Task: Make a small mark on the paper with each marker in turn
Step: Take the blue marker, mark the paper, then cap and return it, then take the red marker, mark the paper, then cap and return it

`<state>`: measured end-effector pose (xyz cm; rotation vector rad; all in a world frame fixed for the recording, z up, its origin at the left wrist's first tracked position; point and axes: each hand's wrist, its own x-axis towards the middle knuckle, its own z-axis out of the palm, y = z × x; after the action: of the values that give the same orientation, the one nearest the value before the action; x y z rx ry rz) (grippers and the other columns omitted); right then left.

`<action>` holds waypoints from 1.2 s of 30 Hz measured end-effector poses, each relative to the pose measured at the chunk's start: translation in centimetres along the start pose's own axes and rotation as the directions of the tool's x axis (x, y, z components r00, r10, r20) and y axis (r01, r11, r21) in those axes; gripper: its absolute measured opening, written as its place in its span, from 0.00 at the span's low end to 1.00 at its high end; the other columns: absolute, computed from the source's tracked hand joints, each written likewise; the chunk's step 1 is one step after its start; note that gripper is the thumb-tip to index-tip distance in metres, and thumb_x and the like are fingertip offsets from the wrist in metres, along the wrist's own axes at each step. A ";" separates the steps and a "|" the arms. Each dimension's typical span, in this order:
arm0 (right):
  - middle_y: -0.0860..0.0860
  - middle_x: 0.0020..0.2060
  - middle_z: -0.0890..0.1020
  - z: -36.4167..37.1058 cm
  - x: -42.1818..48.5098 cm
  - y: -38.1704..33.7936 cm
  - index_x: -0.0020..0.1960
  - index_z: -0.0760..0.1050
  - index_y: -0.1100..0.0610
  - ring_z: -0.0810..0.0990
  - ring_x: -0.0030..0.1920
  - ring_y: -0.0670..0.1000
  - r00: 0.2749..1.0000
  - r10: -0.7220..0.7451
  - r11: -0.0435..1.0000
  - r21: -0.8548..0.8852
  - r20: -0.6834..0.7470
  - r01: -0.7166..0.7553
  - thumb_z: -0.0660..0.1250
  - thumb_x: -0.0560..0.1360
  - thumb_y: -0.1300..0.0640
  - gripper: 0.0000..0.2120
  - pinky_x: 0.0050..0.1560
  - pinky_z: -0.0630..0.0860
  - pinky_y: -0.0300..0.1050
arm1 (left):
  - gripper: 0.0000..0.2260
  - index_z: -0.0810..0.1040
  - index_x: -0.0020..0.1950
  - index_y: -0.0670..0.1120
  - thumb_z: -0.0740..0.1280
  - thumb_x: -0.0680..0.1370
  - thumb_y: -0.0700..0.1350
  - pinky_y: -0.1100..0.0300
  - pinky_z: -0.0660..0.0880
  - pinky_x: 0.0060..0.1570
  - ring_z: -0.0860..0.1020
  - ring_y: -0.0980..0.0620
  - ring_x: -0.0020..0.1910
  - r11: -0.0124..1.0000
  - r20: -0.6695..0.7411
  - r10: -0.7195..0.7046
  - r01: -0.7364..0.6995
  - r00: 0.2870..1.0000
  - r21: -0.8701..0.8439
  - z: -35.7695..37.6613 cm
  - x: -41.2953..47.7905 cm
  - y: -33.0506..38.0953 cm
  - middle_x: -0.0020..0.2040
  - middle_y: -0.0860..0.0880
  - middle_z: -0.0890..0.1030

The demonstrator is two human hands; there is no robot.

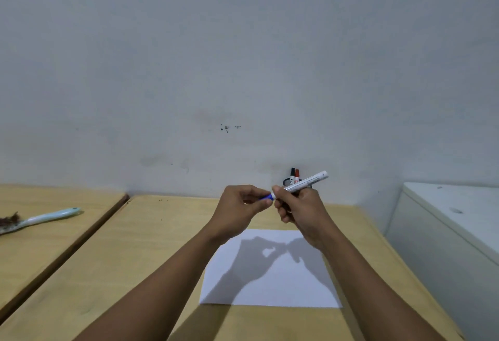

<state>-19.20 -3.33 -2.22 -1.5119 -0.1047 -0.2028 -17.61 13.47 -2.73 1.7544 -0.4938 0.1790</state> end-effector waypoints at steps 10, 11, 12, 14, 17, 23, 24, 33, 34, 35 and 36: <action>0.52 0.30 0.79 -4.1 1.4 -3.5 0.43 0.78 0.57 0.76 0.29 0.51 0.937 -0.069 0.983 -0.183 -0.342 0.006 0.73 0.73 0.42 0.17 0.32 0.73 0.44 | 0.05 0.85 0.49 0.55 0.74 0.74 0.51 0.50 0.76 0.51 0.79 0.57 0.39 0.833 -0.102 0.286 -0.194 0.953 0.518 2.3 4.8 3.1 0.41 0.59 0.85; 0.51 0.32 0.79 -4.9 2.0 -3.7 0.45 0.76 0.55 0.76 0.31 0.50 0.898 -0.209 0.936 -0.344 -0.388 0.070 0.74 0.73 0.45 0.15 0.35 0.73 0.44 | 0.06 0.85 0.50 0.56 0.73 0.74 0.52 0.48 0.75 0.53 0.78 0.58 0.39 0.788 -0.084 0.316 -0.212 0.945 0.578 2.3 5.8 3.7 0.42 0.60 0.85; 0.49 0.35 0.78 -5.6 2.6 -3.8 0.48 0.75 0.53 0.76 0.33 0.48 0.872 -0.337 0.859 -0.494 -0.355 0.131 0.75 0.73 0.49 0.12 0.37 0.72 0.42 | 0.06 0.84 0.50 0.56 0.72 0.75 0.53 0.47 0.74 0.54 0.77 0.58 0.38 0.738 -0.050 0.345 -0.237 0.937 0.632 2.4 6.6 4.5 0.42 0.60 0.85; 0.48 0.43 0.77 -6.7 4.0 -3.8 0.54 0.76 0.49 0.77 0.40 0.46 0.875 -0.447 0.695 -0.687 -0.185 0.210 0.75 0.73 0.55 0.12 0.41 0.75 0.42 | 0.06 0.83 0.52 0.57 0.71 0.76 0.54 0.47 0.73 0.54 0.76 0.59 0.39 0.658 0.033 0.385 -0.299 0.922 0.691 2.9 8.3 5.7 0.43 0.60 0.85; 0.49 0.50 0.77 -7.8 6.5 -3.7 0.55 0.80 0.51 0.79 0.44 0.49 0.911 -0.410 0.608 -0.756 -0.037 0.243 0.75 0.73 0.56 0.11 0.47 0.78 0.46 | 0.08 0.83 0.53 0.56 0.70 0.76 0.54 0.46 0.72 0.56 0.79 0.58 0.42 0.631 0.112 0.412 -0.372 0.904 0.680 4.1 10.5 6.5 0.44 0.60 0.85; 0.48 0.43 0.82 -9.4 11.6 -1.7 0.52 0.79 0.54 0.79 0.36 0.44 0.926 -0.361 0.713 -0.674 -0.113 0.196 0.70 0.78 0.57 0.04 0.39 0.73 0.36 | 0.15 0.78 0.62 0.55 0.64 0.79 0.58 0.47 0.74 0.56 0.81 0.54 0.45 0.668 0.076 0.389 -0.338 0.918 0.663 6.6 15.8 4.9 0.46 0.57 0.85; 0.48 0.43 0.82 -9.7 12.4 -1.0 0.56 0.78 0.56 0.79 0.35 0.44 0.925 -0.355 0.733 -0.655 -0.138 0.183 0.70 0.78 0.58 0.07 0.40 0.74 0.39 | 0.14 0.78 0.62 0.54 0.63 0.79 0.57 0.47 0.74 0.56 0.81 0.52 0.47 0.666 0.078 0.334 -0.293 0.939 0.686 7.0 16.7 4.1 0.47 0.56 0.85; 0.51 0.36 0.84 -12.0 17.2 5.3 0.76 0.54 0.39 0.84 0.37 0.49 0.963 -0.261 0.732 -0.663 -0.066 0.153 0.69 0.78 0.60 0.37 0.38 0.81 0.43 | 0.15 0.76 0.66 0.51 0.64 0.79 0.50 0.49 0.78 0.54 0.78 0.47 0.56 0.557 0.232 -0.040 -0.171 0.972 0.813 10.5 21.7 -5.3 0.60 0.48 0.79; 0.51 0.36 0.84 -12.2 17.5 5.9 0.75 0.55 0.38 0.84 0.37 0.50 0.968 -0.247 0.709 -0.690 -0.053 0.143 0.70 0.78 0.60 0.36 0.40 0.83 0.49 | 0.13 0.77 0.64 0.52 0.65 0.79 0.49 0.49 0.79 0.52 0.79 0.47 0.53 0.562 0.241 -0.048 -0.173 0.969 0.809 10.8 22.1 -6.0 0.58 0.48 0.80; 0.51 0.36 0.84 -12.4 17.8 6.5 0.75 0.56 0.39 0.84 0.37 0.50 0.973 -0.227 0.686 -0.716 -0.038 0.132 0.70 0.77 0.59 0.35 0.41 0.83 0.52 | 0.11 0.78 0.61 0.52 0.66 0.78 0.48 0.50 0.80 0.50 0.79 0.48 0.50 0.570 0.248 -0.049 -0.178 0.967 0.802 11.1 22.4 -6.5 0.56 0.48 0.80; 0.51 0.36 0.84 -12.5 18.0 6.9 0.74 0.57 0.39 0.84 0.38 0.50 0.978 -0.210 0.667 -0.734 -0.021 0.127 0.70 0.77 0.58 0.34 0.42 0.83 0.53 | 0.10 0.79 0.58 0.52 0.66 0.78 0.47 0.50 0.80 0.48 0.79 0.48 0.48 0.580 0.253 -0.044 -0.182 0.966 0.794 11.3 22.6 -6.9 0.54 0.48 0.80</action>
<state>-0.97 -16.67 -6.22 -2.3028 -0.0836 -0.5226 3.90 -1.44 -3.08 2.7088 -0.7369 0.2741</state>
